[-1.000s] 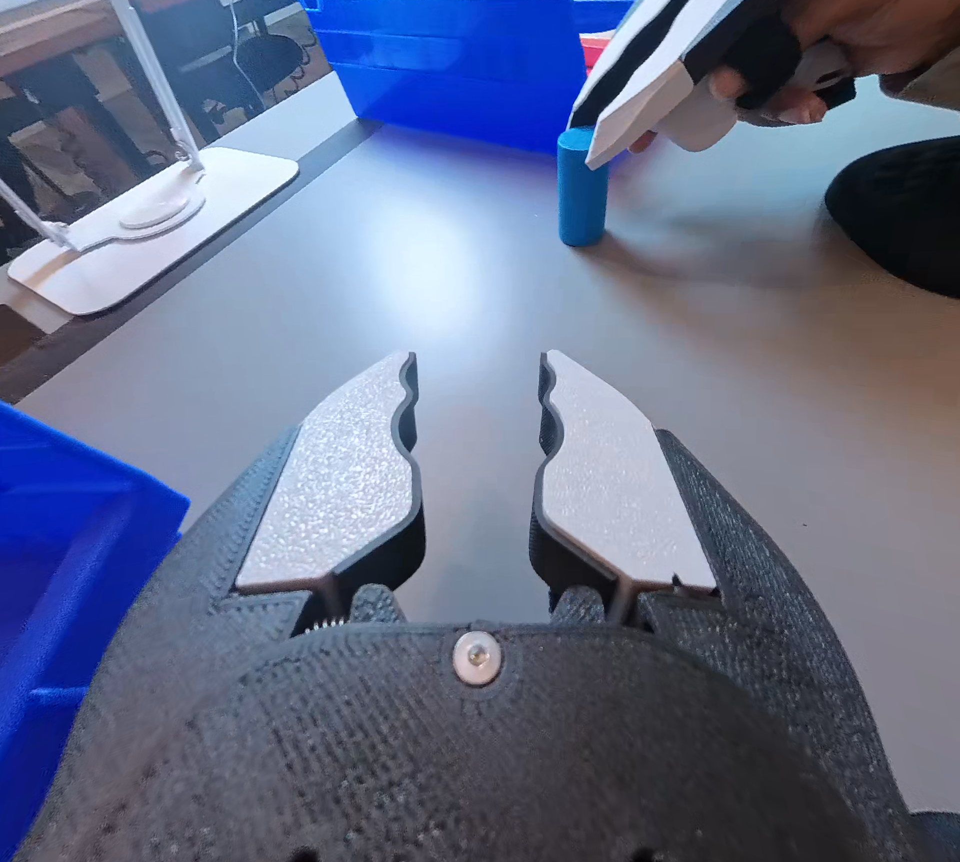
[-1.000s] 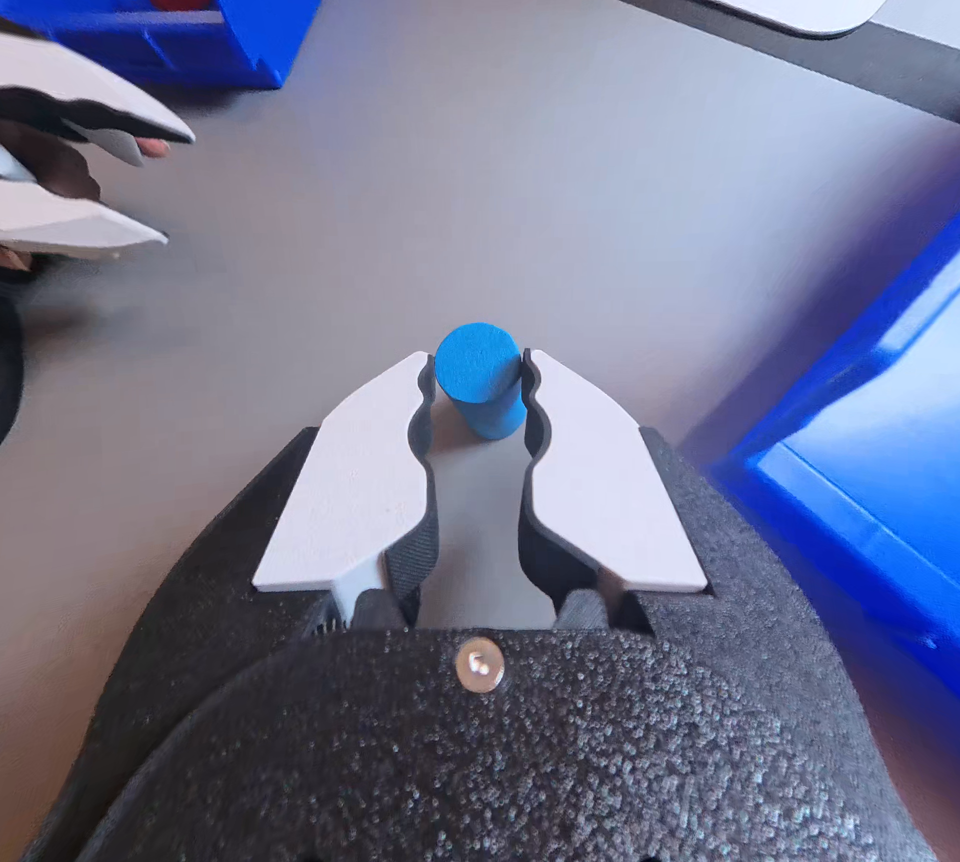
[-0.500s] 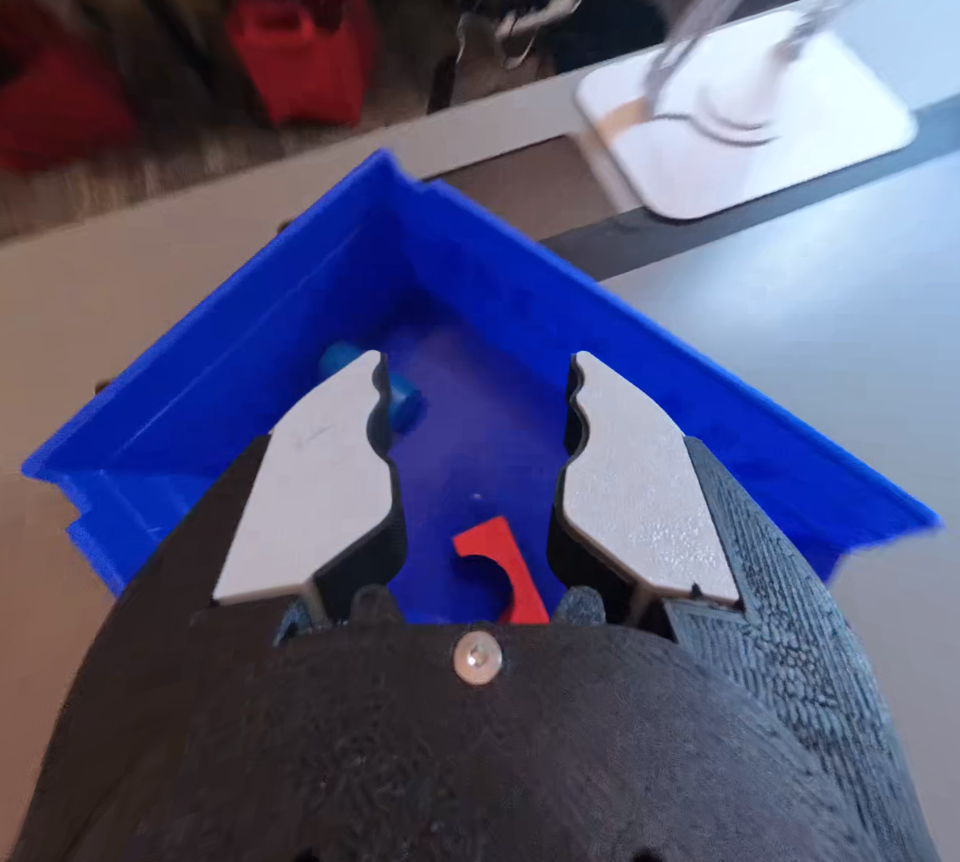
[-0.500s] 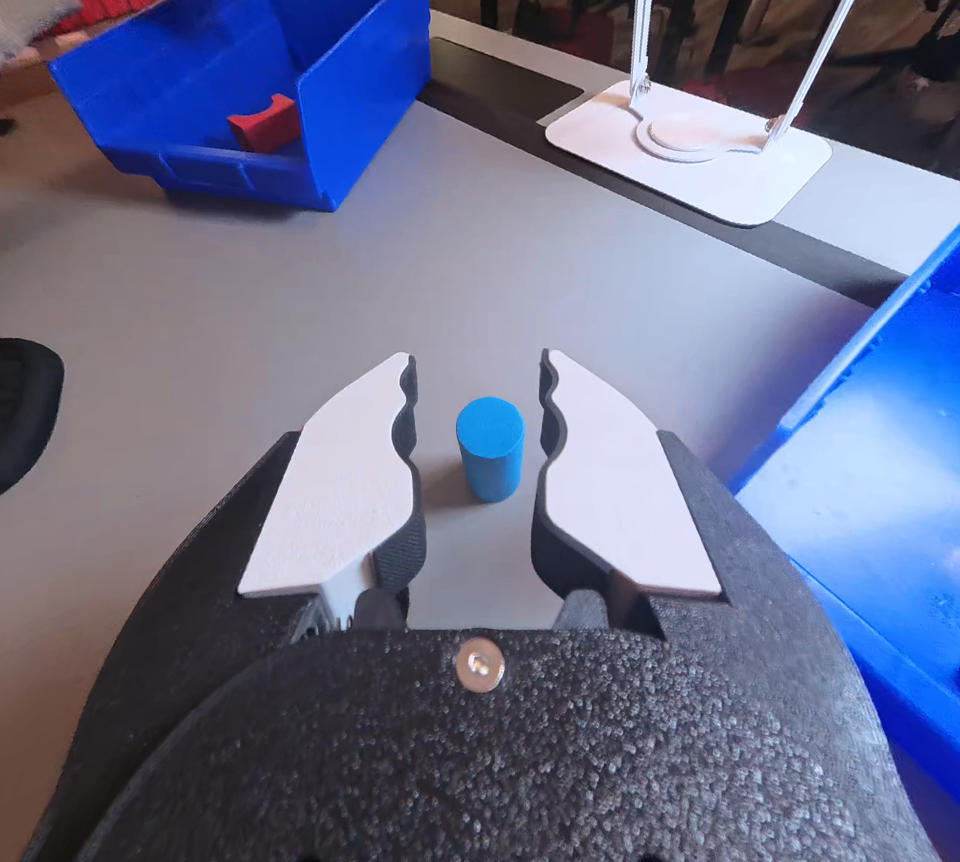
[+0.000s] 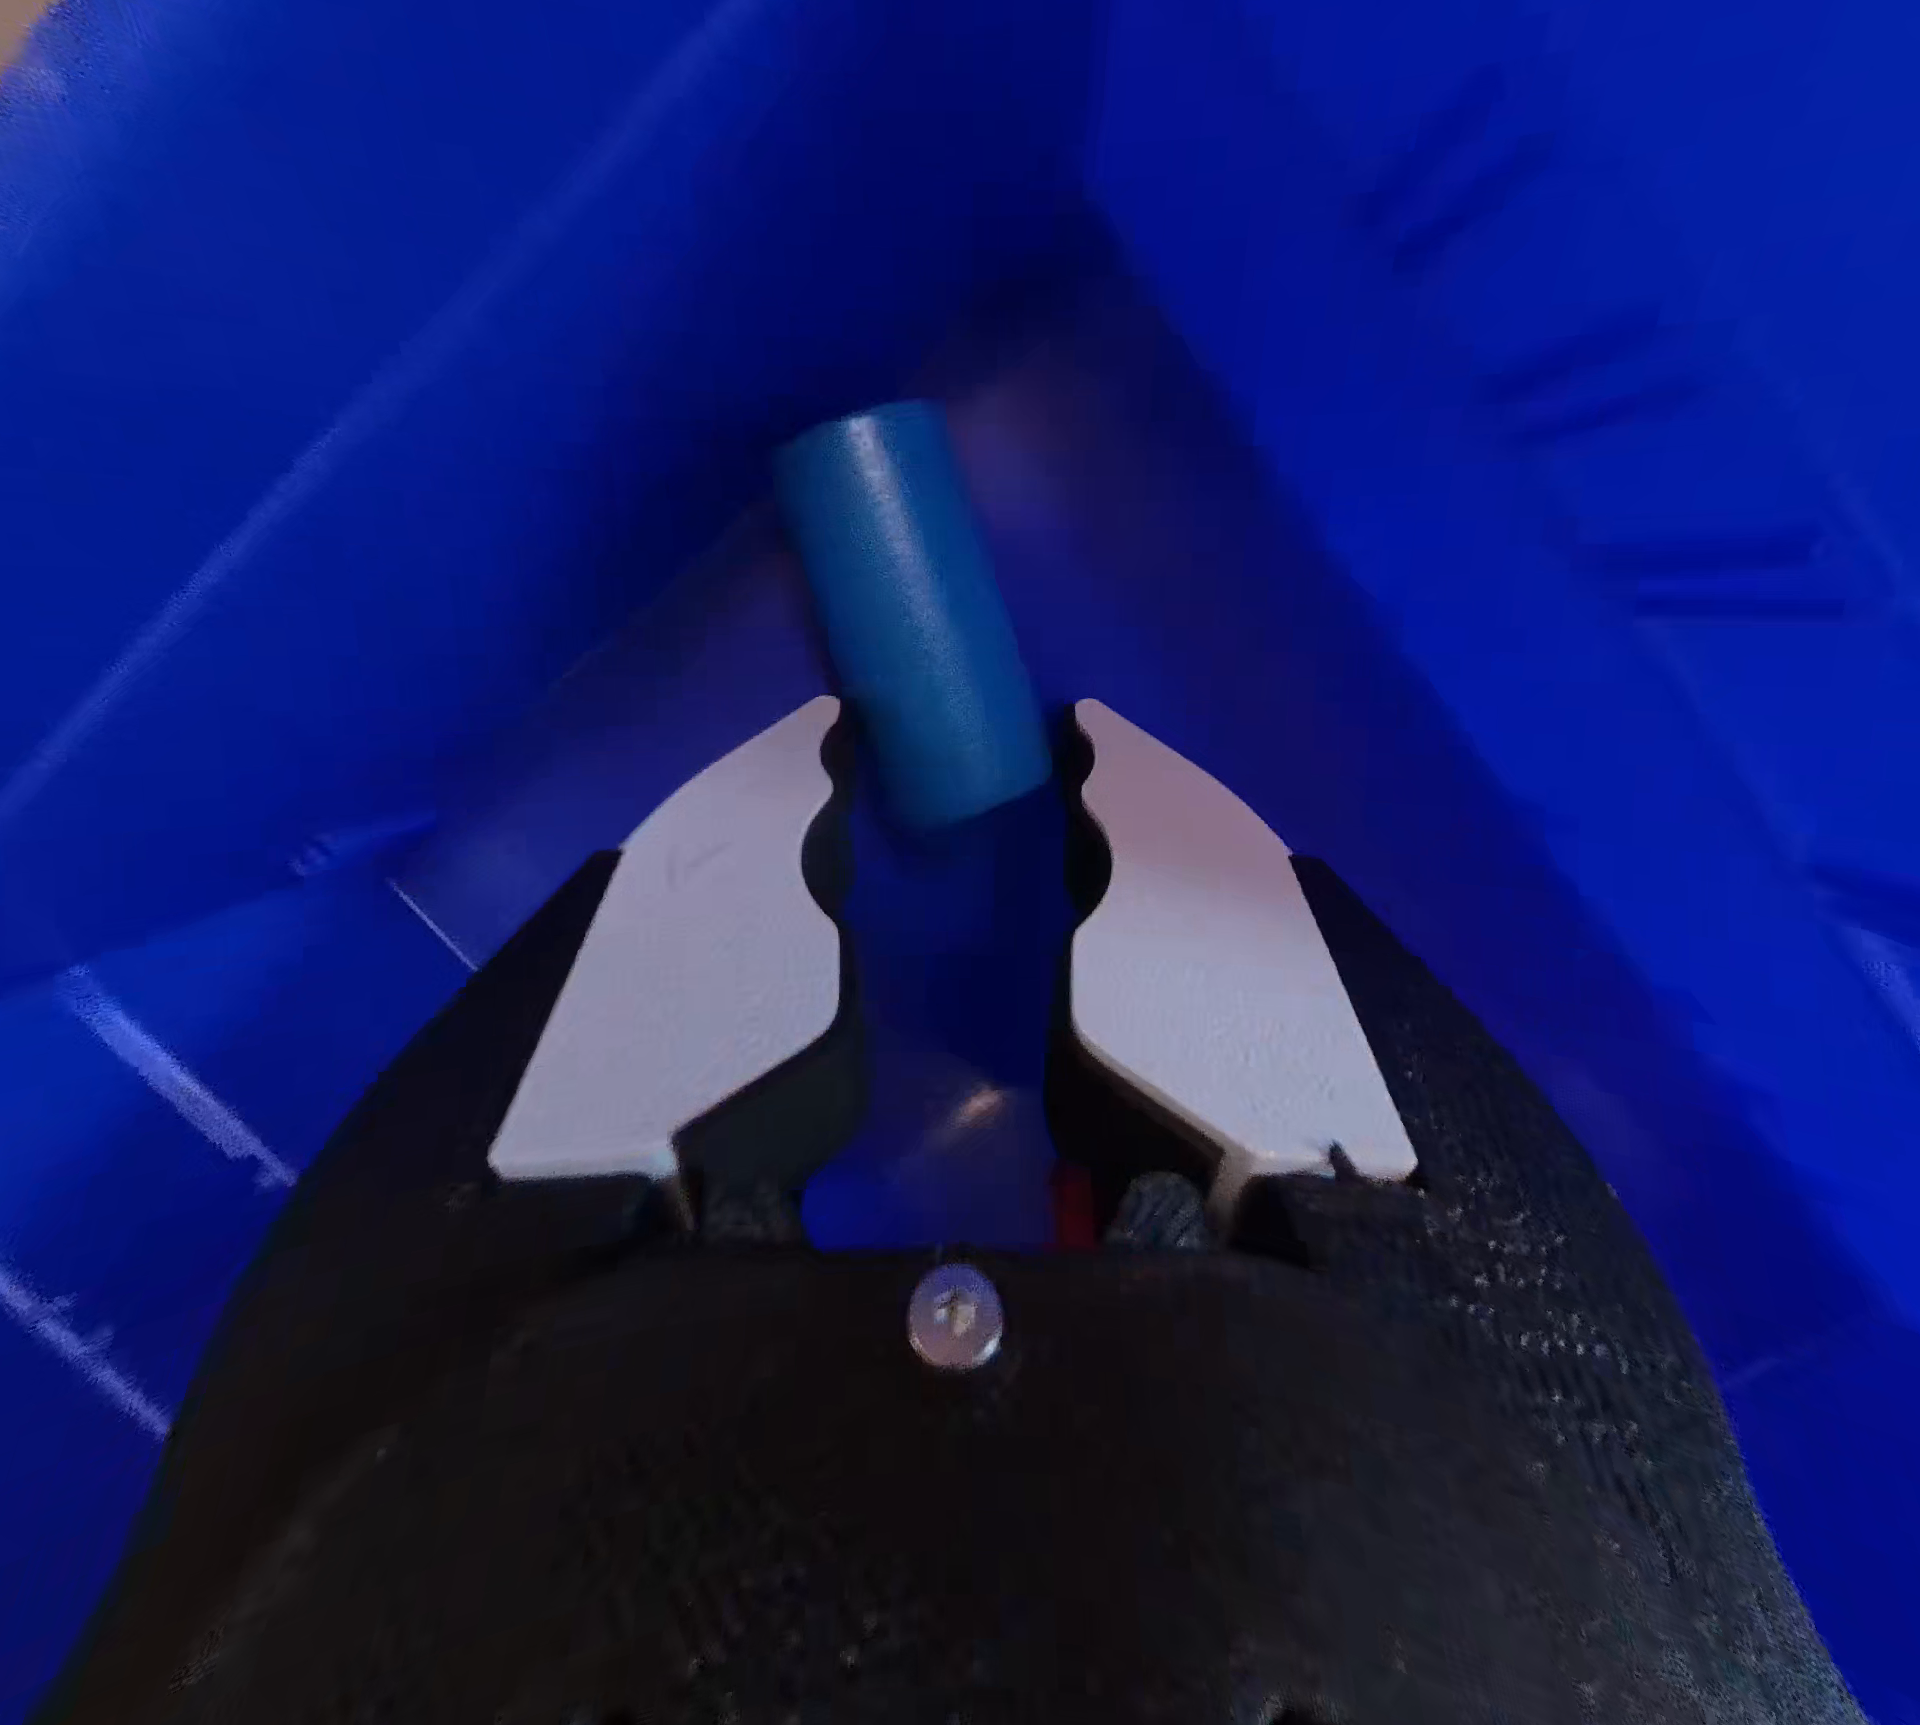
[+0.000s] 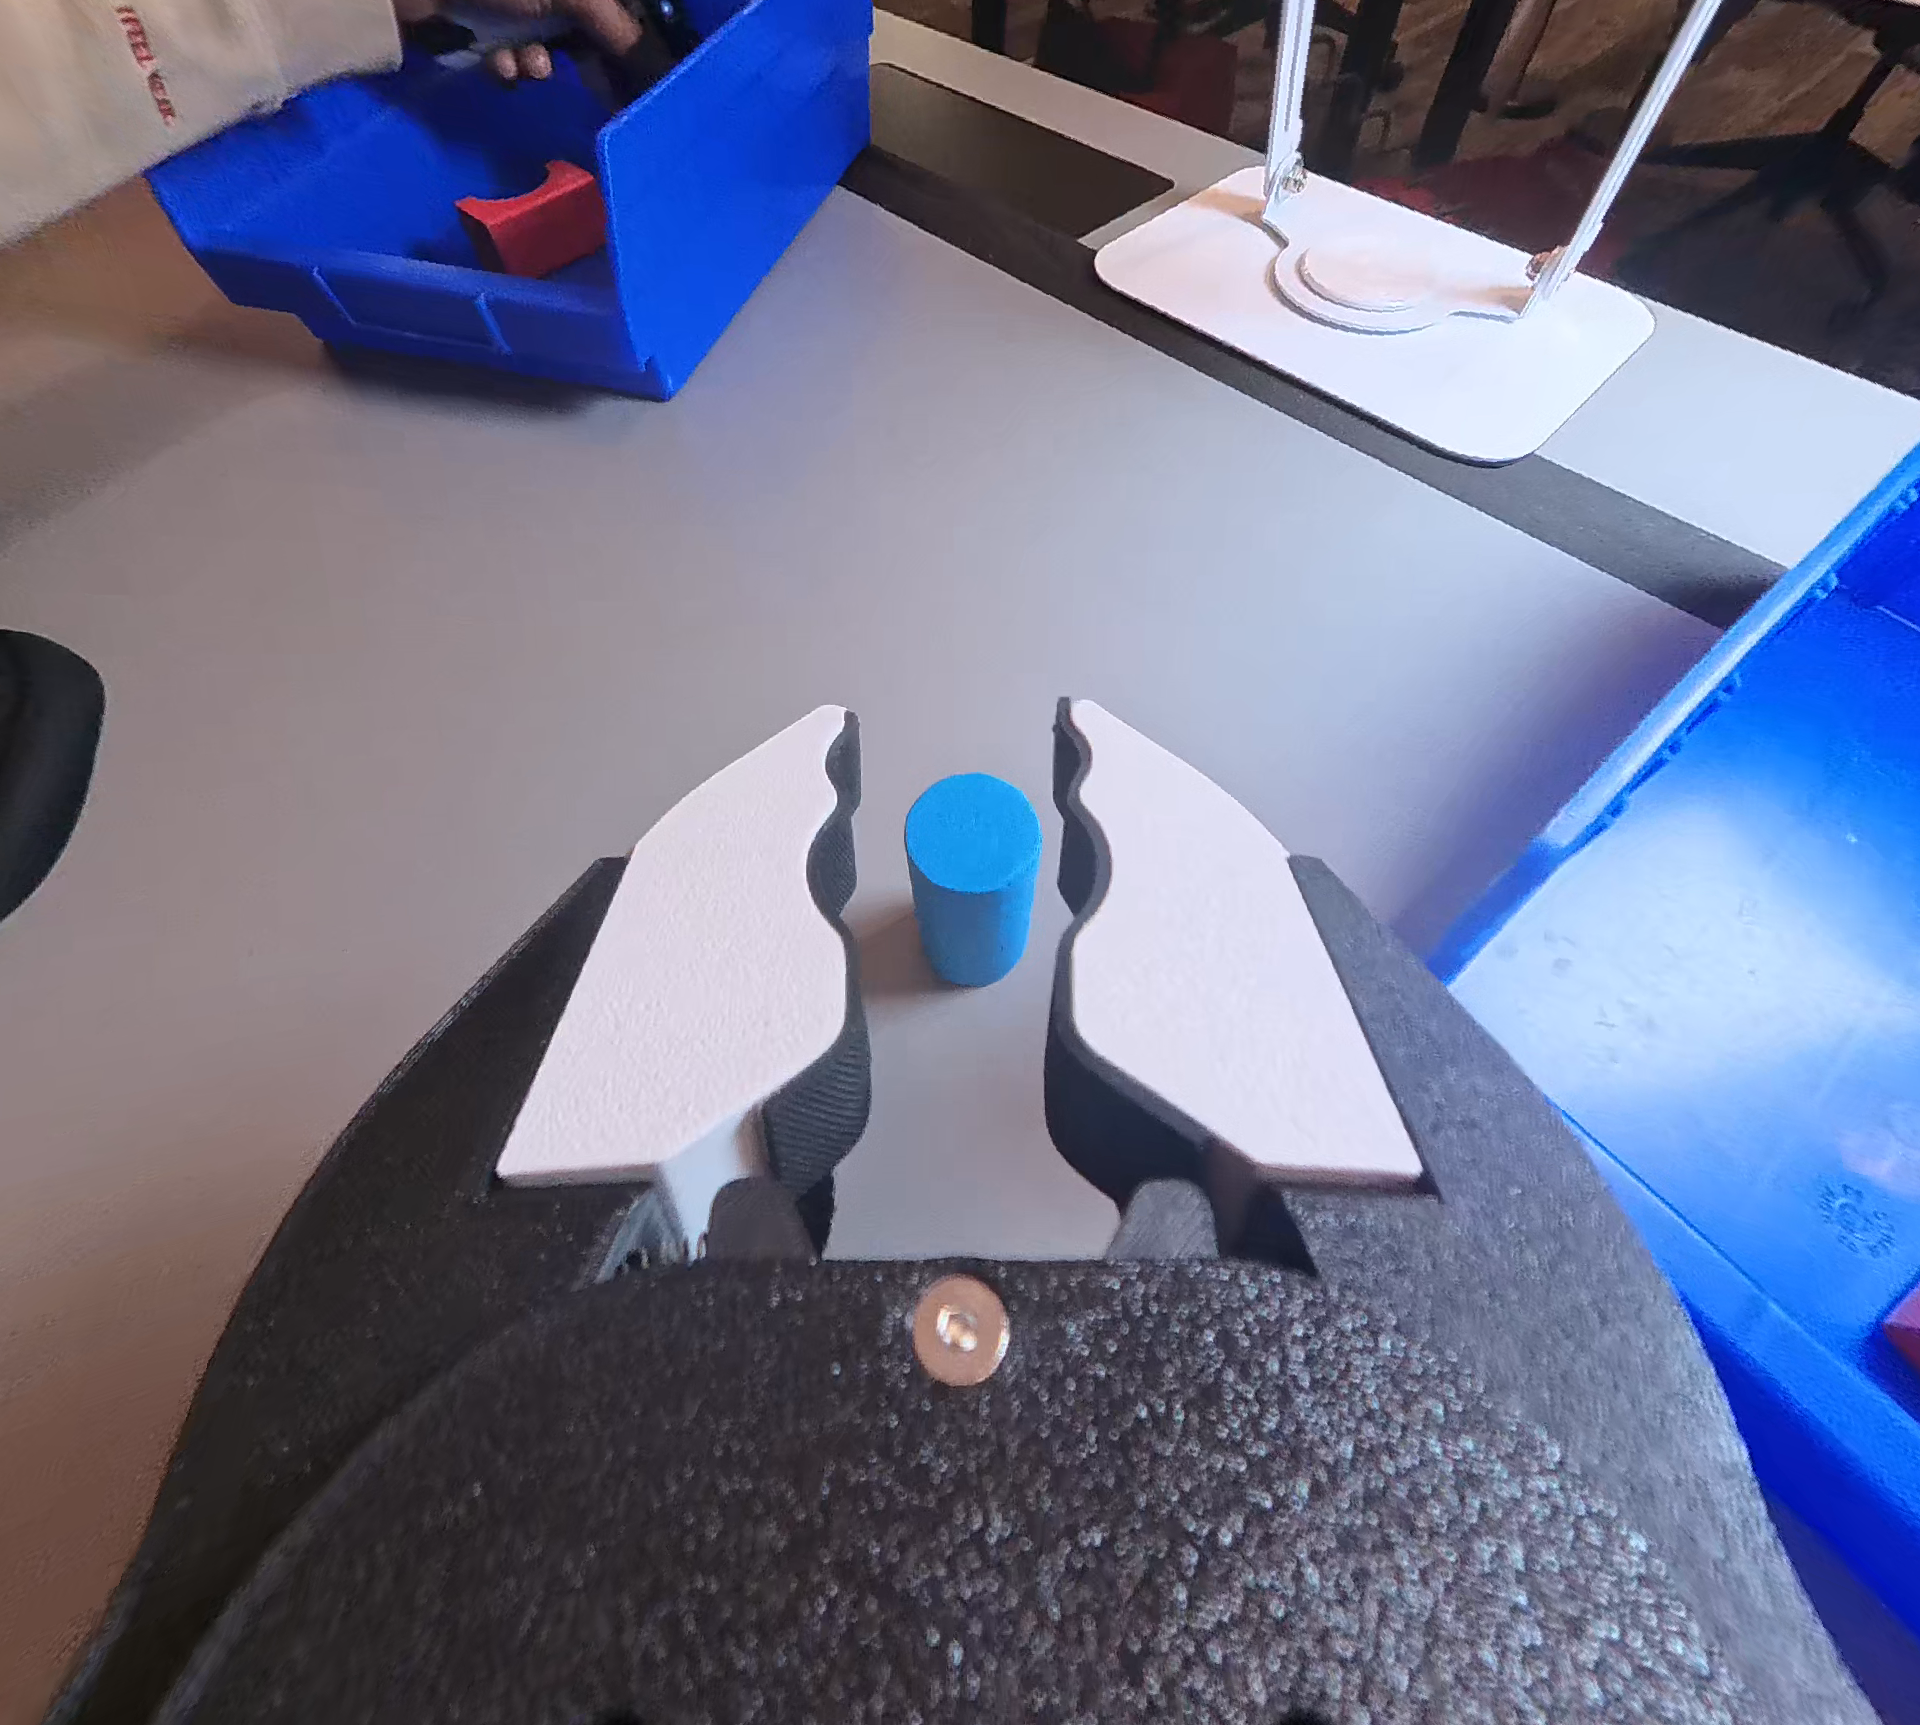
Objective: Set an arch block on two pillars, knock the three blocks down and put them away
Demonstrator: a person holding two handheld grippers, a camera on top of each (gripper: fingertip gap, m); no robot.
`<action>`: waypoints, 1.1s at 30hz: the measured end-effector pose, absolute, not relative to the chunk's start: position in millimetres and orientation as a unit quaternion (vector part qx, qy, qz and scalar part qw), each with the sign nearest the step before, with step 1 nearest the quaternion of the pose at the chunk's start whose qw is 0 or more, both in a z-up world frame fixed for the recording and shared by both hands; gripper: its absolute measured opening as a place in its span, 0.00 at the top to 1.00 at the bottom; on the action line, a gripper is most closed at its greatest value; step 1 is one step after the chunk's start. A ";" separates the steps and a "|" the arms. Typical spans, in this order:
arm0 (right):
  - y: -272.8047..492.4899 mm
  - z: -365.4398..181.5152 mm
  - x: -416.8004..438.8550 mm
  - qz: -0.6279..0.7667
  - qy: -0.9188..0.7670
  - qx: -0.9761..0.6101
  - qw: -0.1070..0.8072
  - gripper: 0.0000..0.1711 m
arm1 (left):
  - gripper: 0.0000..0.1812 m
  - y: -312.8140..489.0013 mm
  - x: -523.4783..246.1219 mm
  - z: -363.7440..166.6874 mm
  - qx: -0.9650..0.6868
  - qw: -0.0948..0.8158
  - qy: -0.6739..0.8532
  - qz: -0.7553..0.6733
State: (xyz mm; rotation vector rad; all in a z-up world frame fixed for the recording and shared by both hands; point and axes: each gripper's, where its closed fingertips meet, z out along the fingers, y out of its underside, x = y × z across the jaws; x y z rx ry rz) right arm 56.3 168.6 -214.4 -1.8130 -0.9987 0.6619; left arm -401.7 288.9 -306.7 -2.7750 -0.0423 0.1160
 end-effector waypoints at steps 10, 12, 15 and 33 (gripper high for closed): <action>145.2 -180.5 35.2 0.316 -0.424 -0.661 0.532 0.79 | 0.80 252.0 -264.2 -138.4 -0.794 0.566 0.221 -0.015; 130.4 -172.6 24.4 0.356 -0.426 -0.643 0.527 0.79 | 0.81 209.7 -204.9 -122.2 -0.727 0.617 0.291 -0.077; 102.0 -163.9 4.1 0.432 -0.432 -0.614 0.501 0.77 | 0.81 135.9 -124.6 -125.1 -0.638 0.648 0.377 -0.174; 72.0 -217.0 -36.2 0.360 -0.512 -0.636 0.451 0.82 | 0.75 68.1 -33.7 -228.0 -0.639 0.568 0.452 -0.254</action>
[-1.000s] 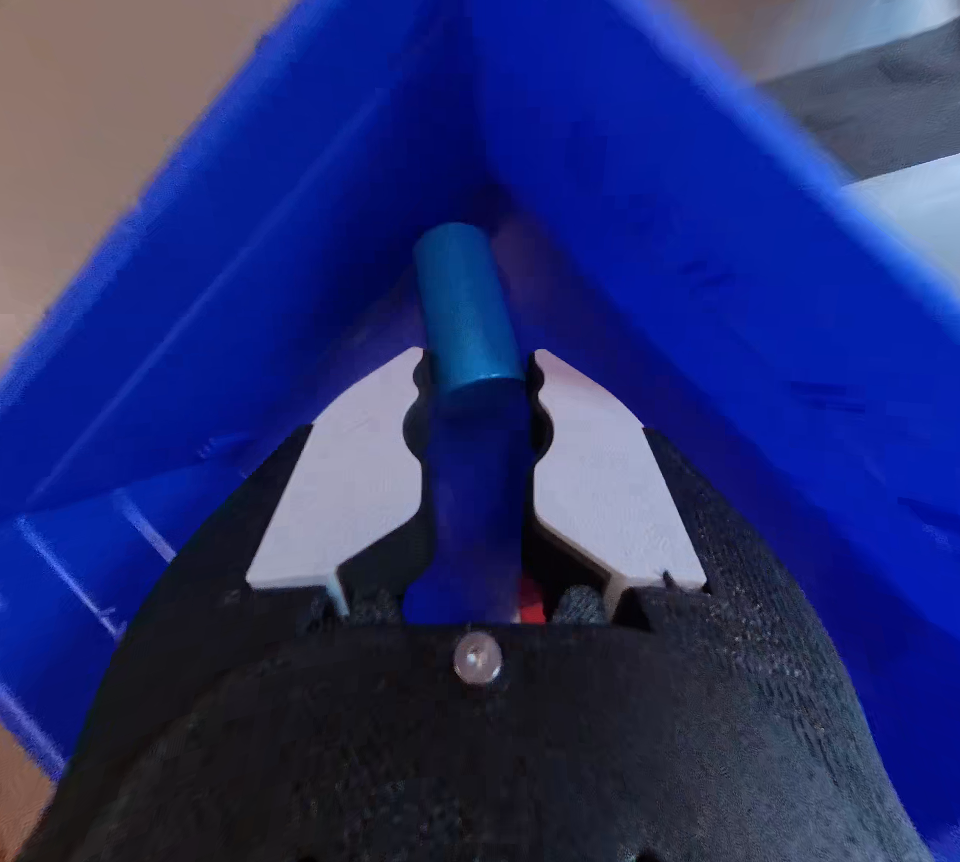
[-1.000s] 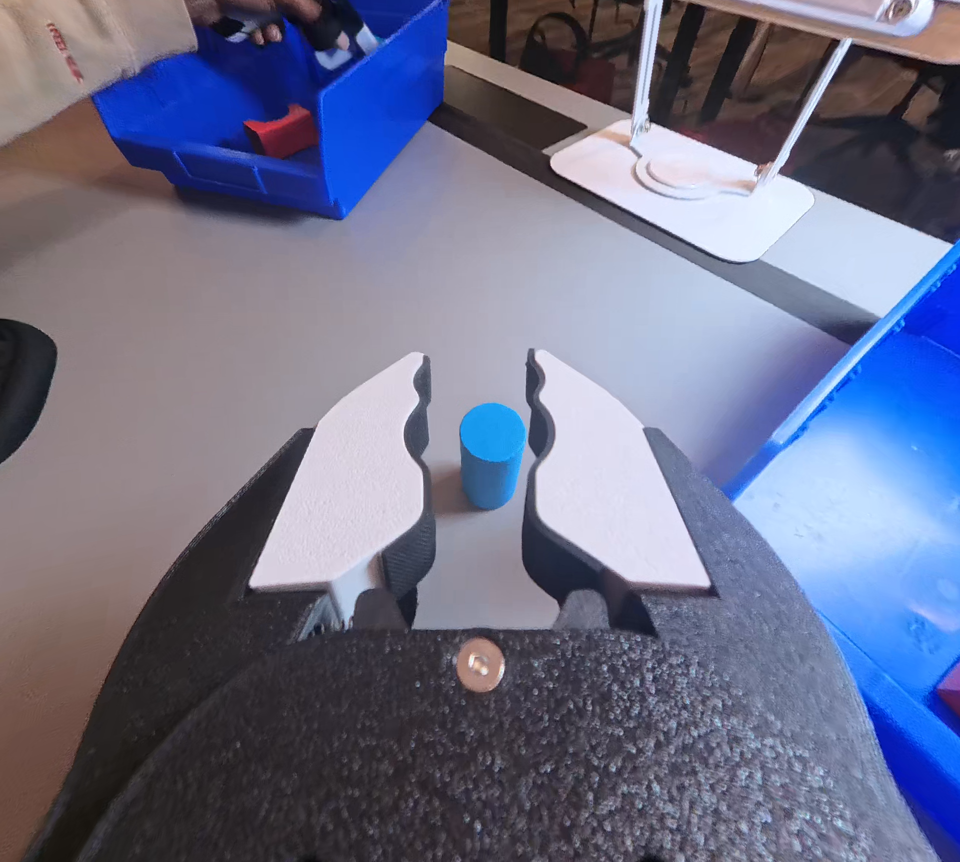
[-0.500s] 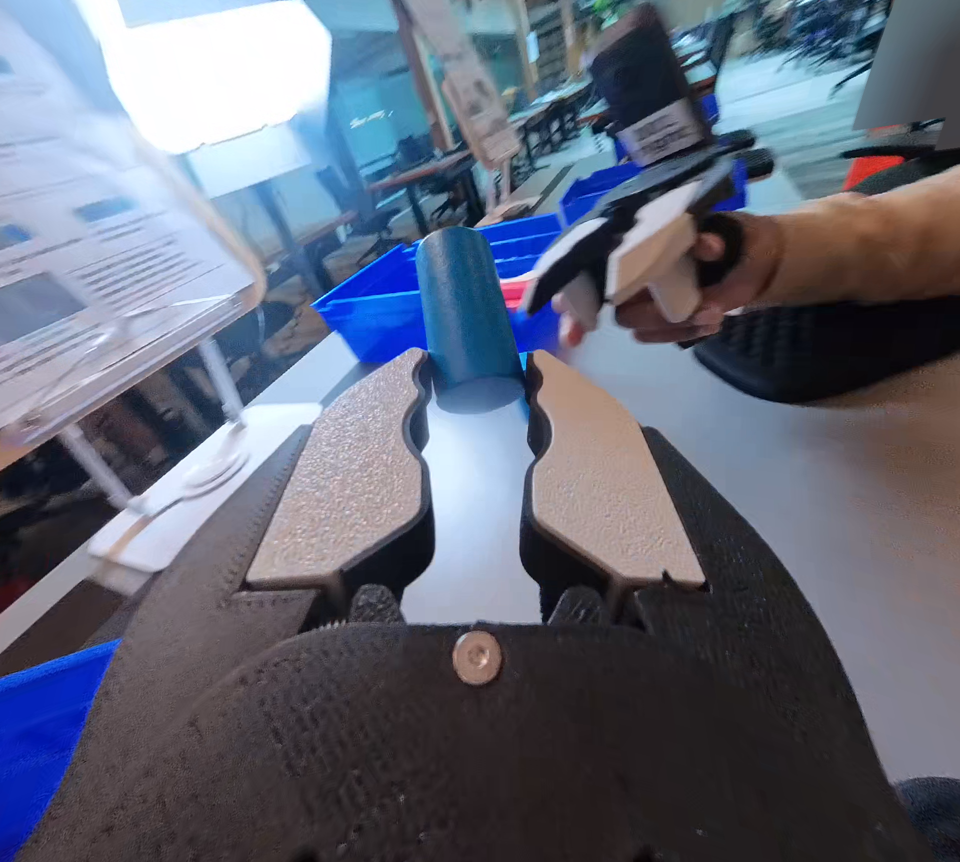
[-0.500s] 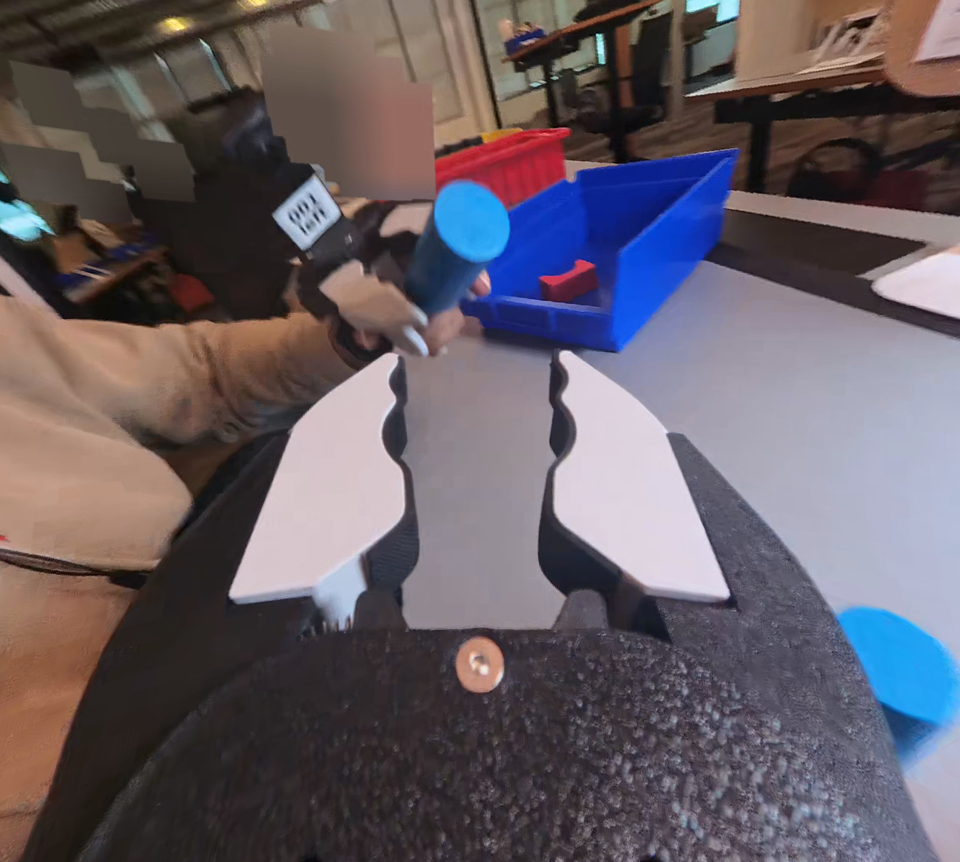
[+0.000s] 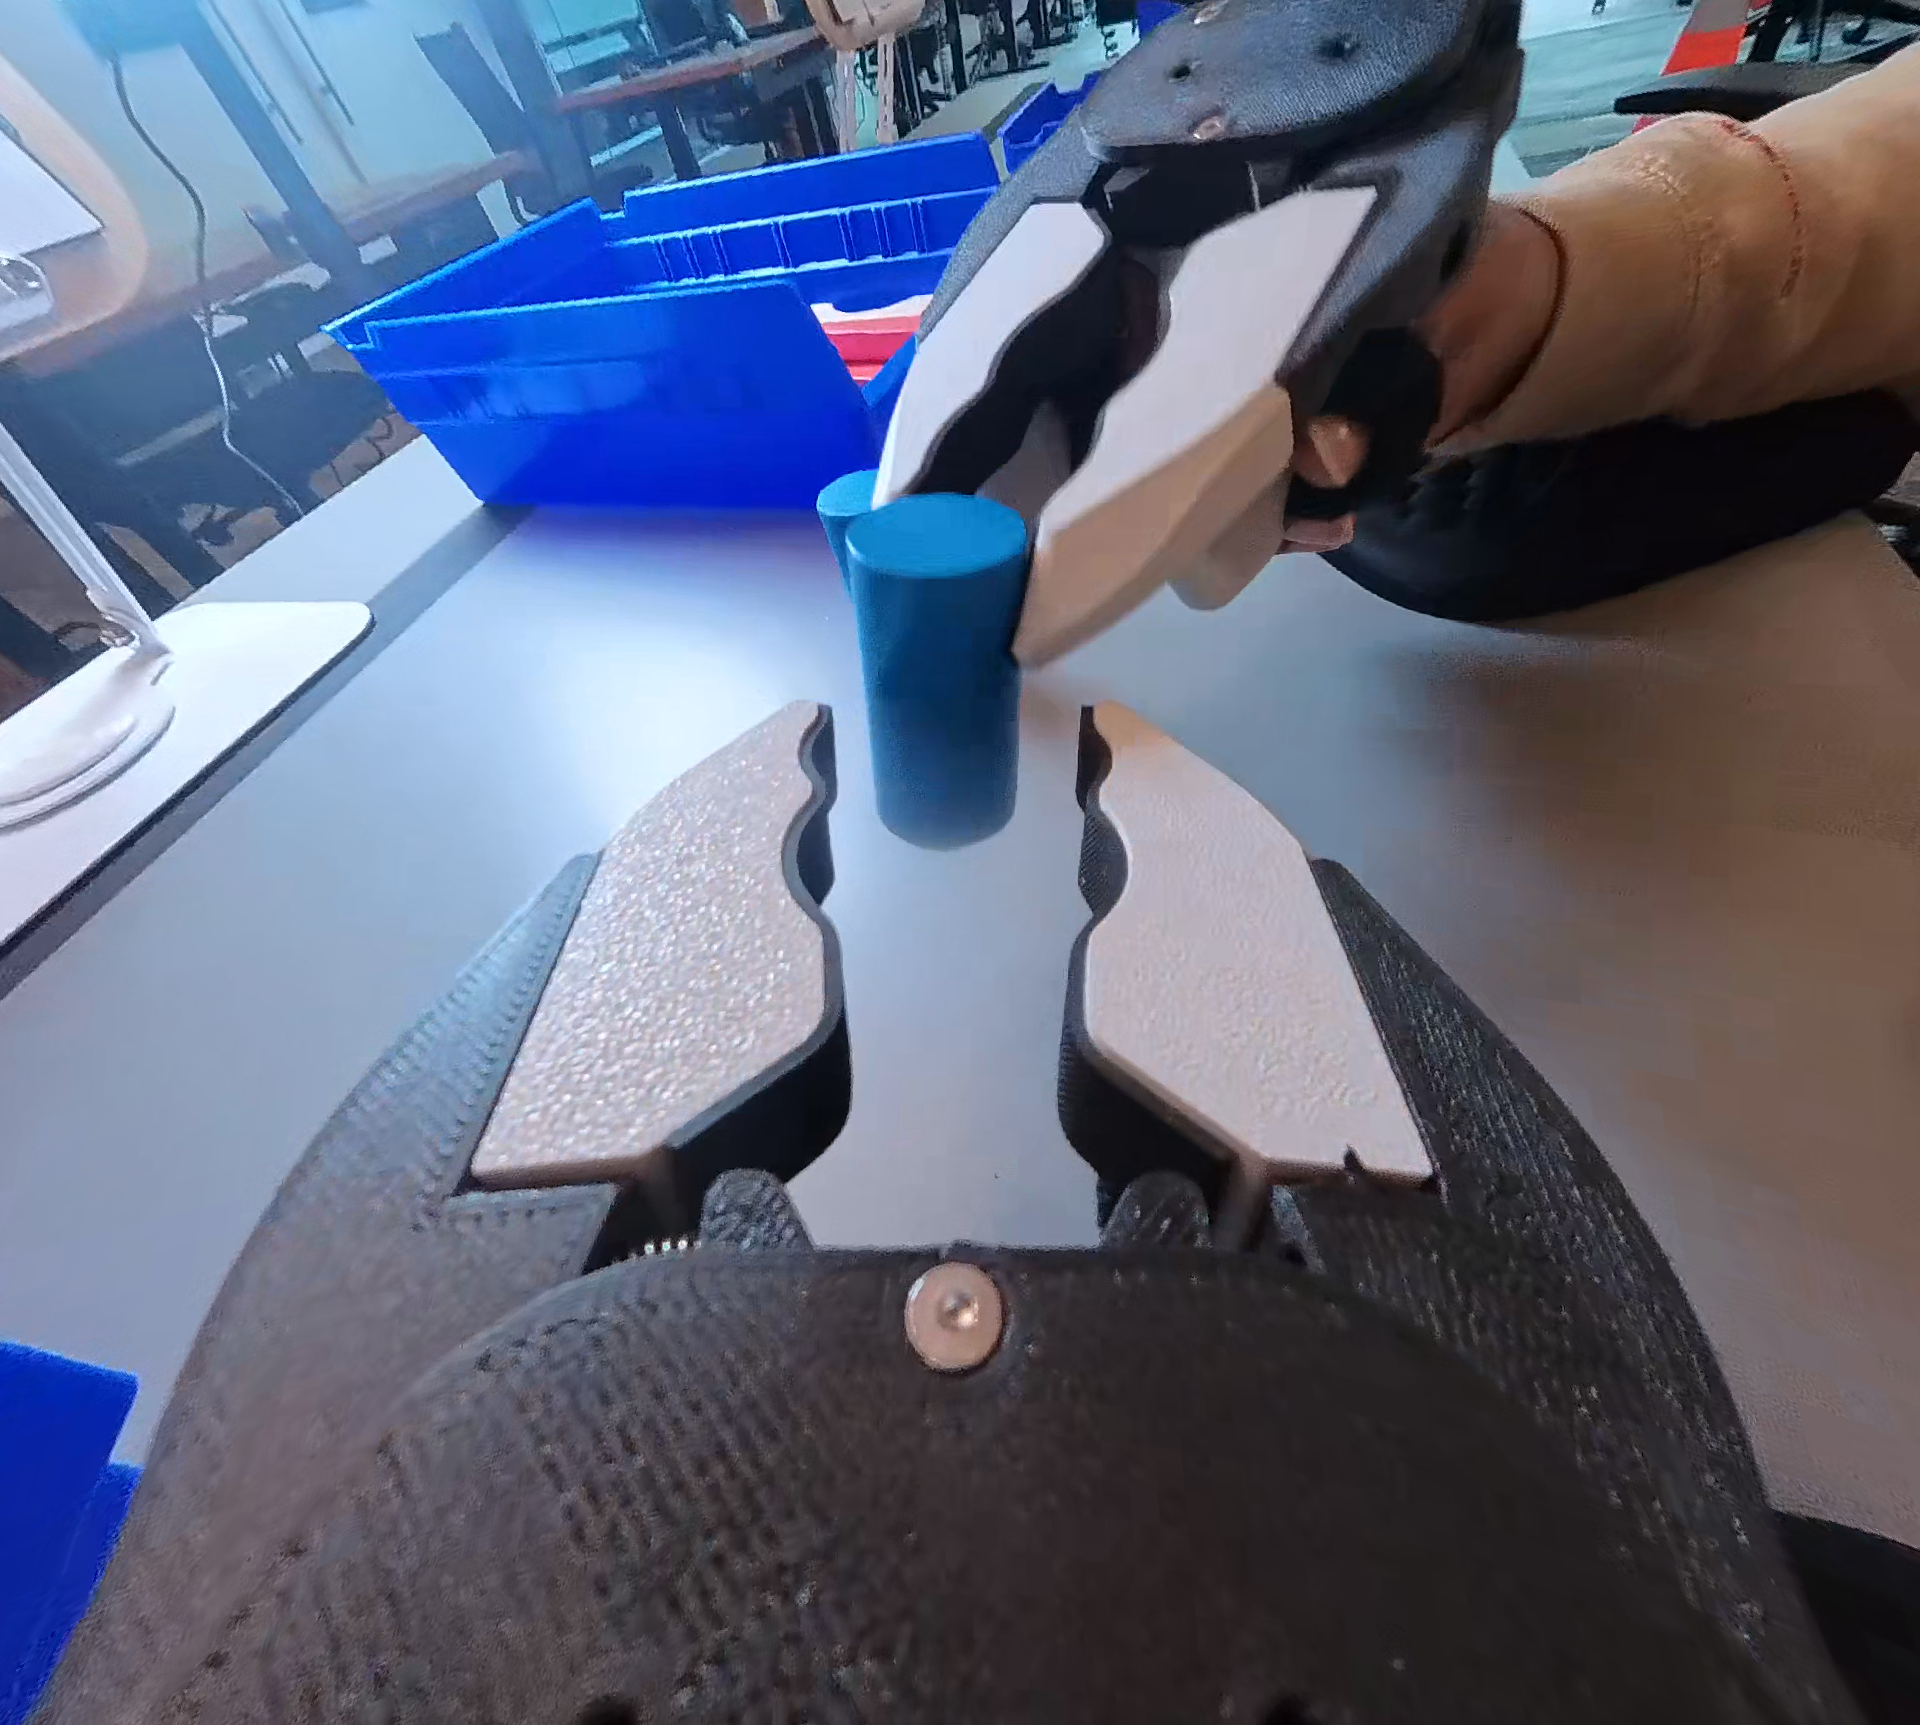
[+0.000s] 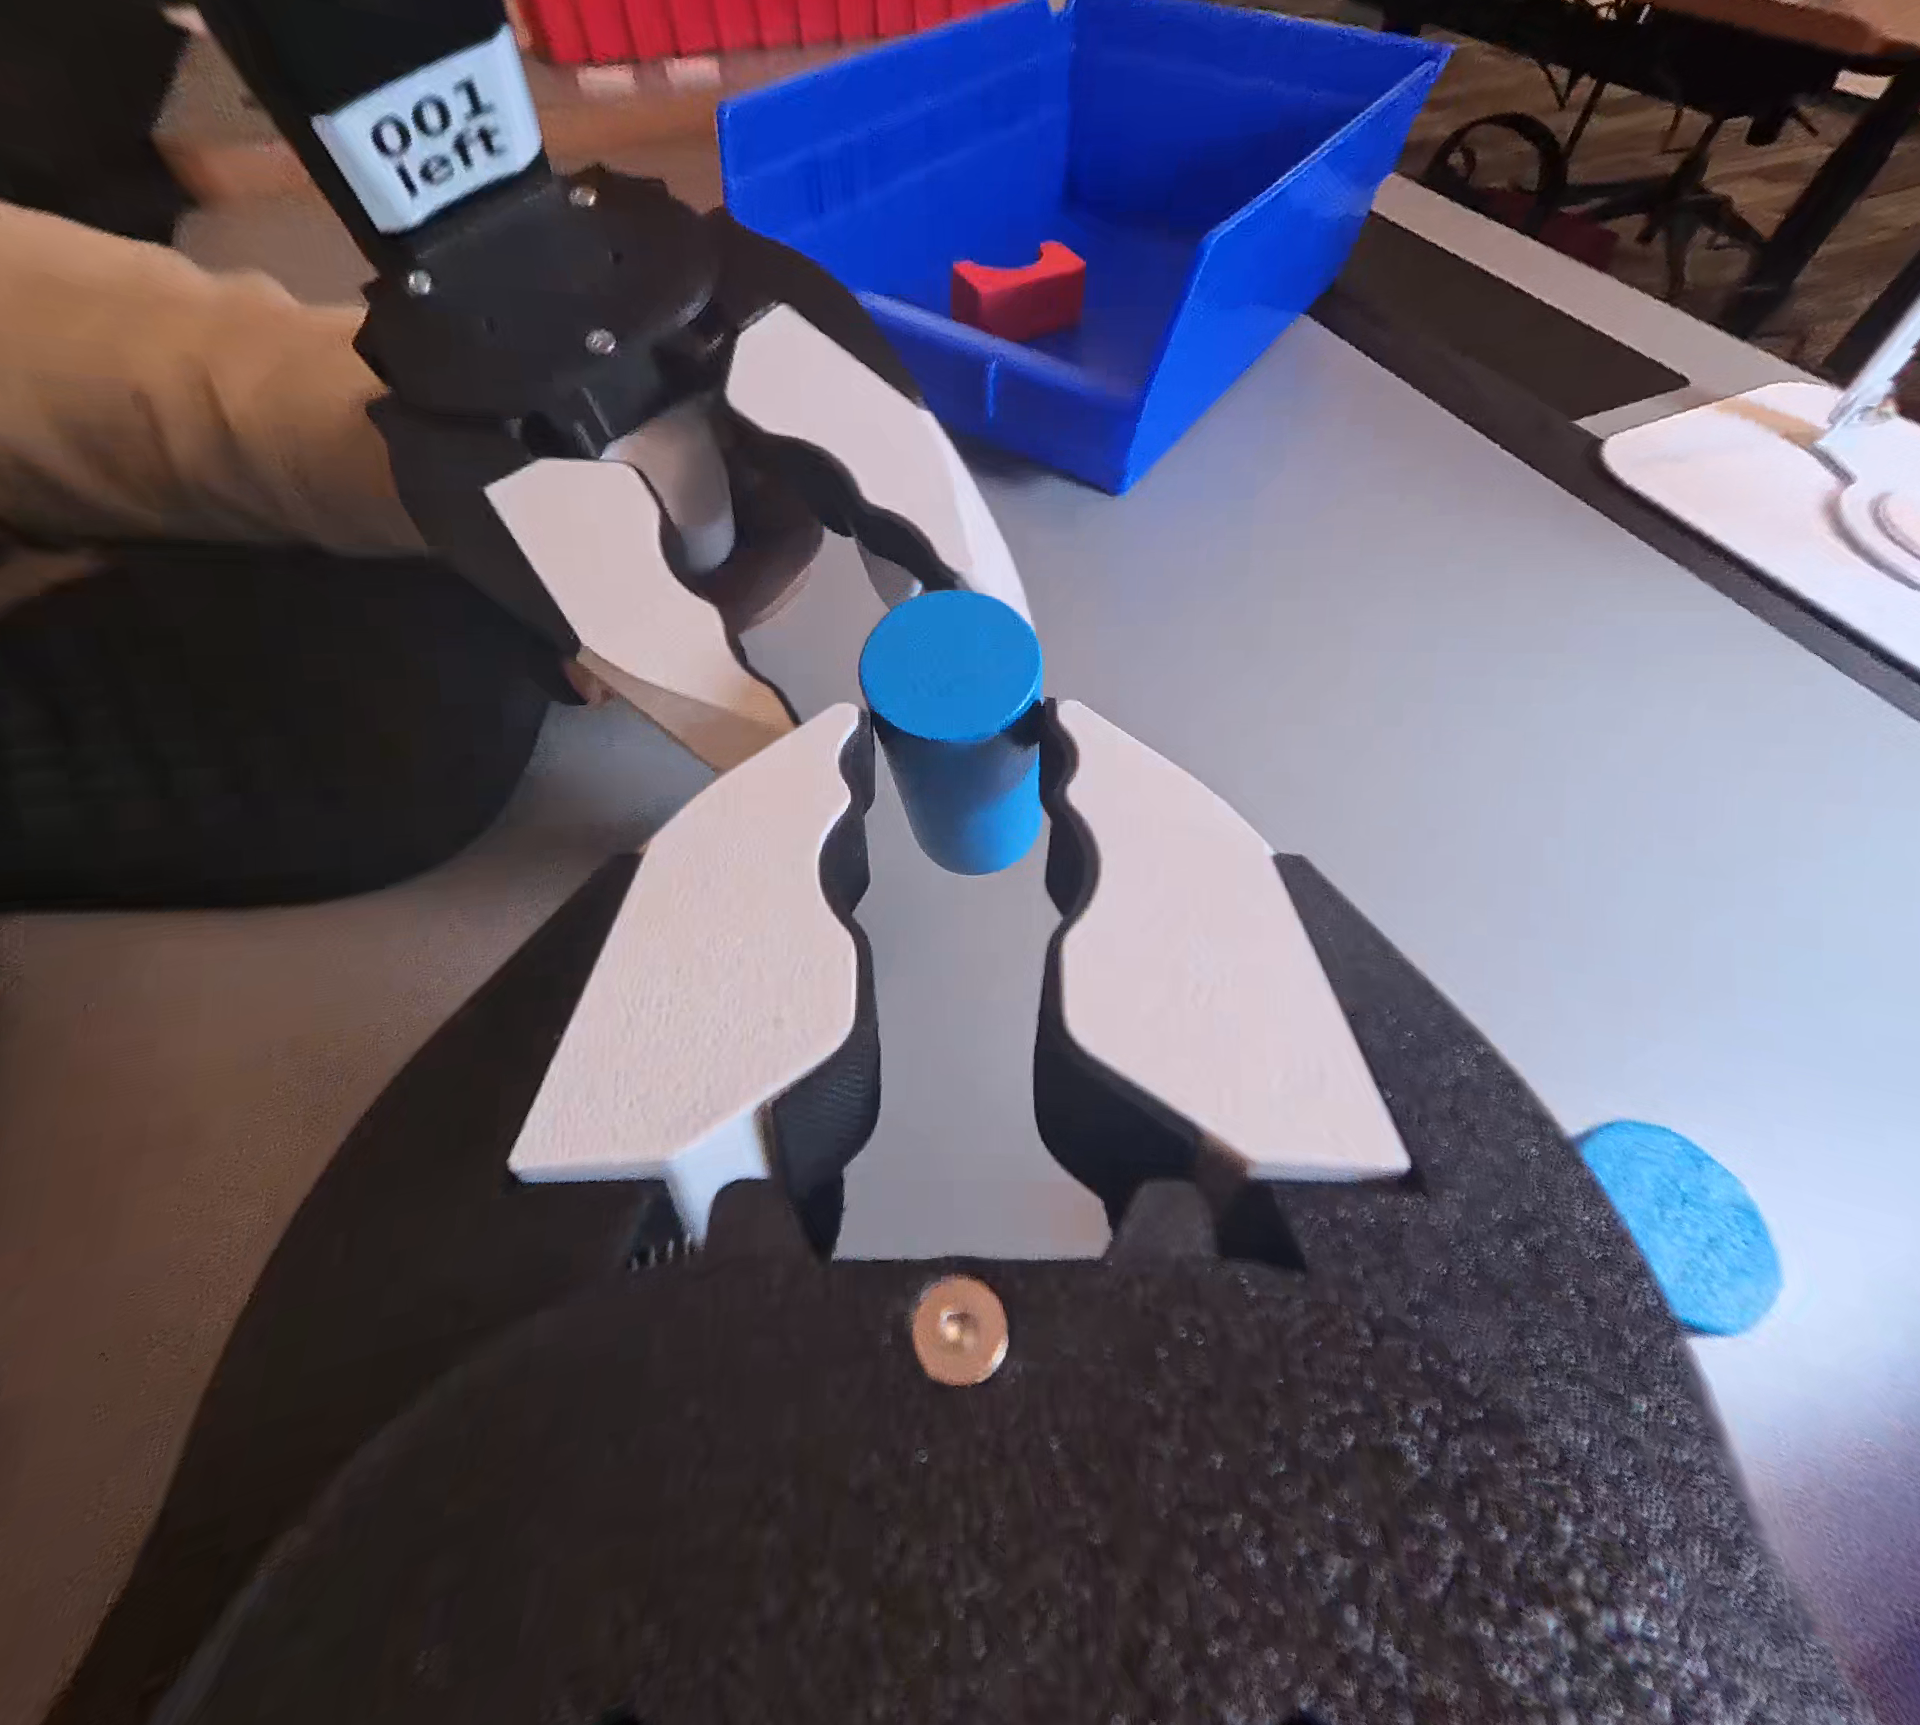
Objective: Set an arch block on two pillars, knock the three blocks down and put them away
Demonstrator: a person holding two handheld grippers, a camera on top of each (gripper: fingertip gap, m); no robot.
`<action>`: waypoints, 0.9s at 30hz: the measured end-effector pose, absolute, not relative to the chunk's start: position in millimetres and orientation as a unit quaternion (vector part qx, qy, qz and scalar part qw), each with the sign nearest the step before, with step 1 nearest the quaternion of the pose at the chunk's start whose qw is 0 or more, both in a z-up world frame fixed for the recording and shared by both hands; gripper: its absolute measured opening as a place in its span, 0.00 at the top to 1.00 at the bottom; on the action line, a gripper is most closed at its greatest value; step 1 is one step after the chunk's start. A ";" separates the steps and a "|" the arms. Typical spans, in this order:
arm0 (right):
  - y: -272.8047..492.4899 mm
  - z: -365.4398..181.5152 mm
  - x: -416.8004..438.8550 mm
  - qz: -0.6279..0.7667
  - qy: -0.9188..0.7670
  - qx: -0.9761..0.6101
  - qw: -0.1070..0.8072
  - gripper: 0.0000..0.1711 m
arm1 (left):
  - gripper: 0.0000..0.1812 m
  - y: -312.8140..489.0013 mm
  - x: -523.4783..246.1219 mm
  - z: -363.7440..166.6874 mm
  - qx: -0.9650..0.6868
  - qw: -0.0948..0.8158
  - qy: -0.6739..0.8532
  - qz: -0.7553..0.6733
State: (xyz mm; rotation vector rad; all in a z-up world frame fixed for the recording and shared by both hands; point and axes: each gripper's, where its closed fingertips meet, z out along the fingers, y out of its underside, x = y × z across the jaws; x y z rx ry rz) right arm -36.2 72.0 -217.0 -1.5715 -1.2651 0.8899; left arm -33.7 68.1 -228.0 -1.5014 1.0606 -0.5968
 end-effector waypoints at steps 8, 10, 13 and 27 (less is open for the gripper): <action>68.1 -228.8 -37.7 0.339 -0.536 -0.641 0.433 0.79 | 0.83 68.4 -31.4 -248.2 -0.667 0.526 0.468 -0.243; 76.3 -211.5 -30.2 0.332 -0.529 -0.629 0.462 0.77 | 0.83 77.6 -34.0 -250.6 -0.686 0.518 0.450 -0.242; 102.2 -176.8 -3.8 0.316 -0.485 -0.621 0.529 0.76 | 0.83 98.7 -39.8 -254.4 -0.708 0.513 0.424 -0.238; 161.0 -247.3 69.0 0.194 -0.482 -0.751 0.407 0.70 | 0.83 134.6 -51.0 -285.0 -0.761 0.470 0.411 -0.175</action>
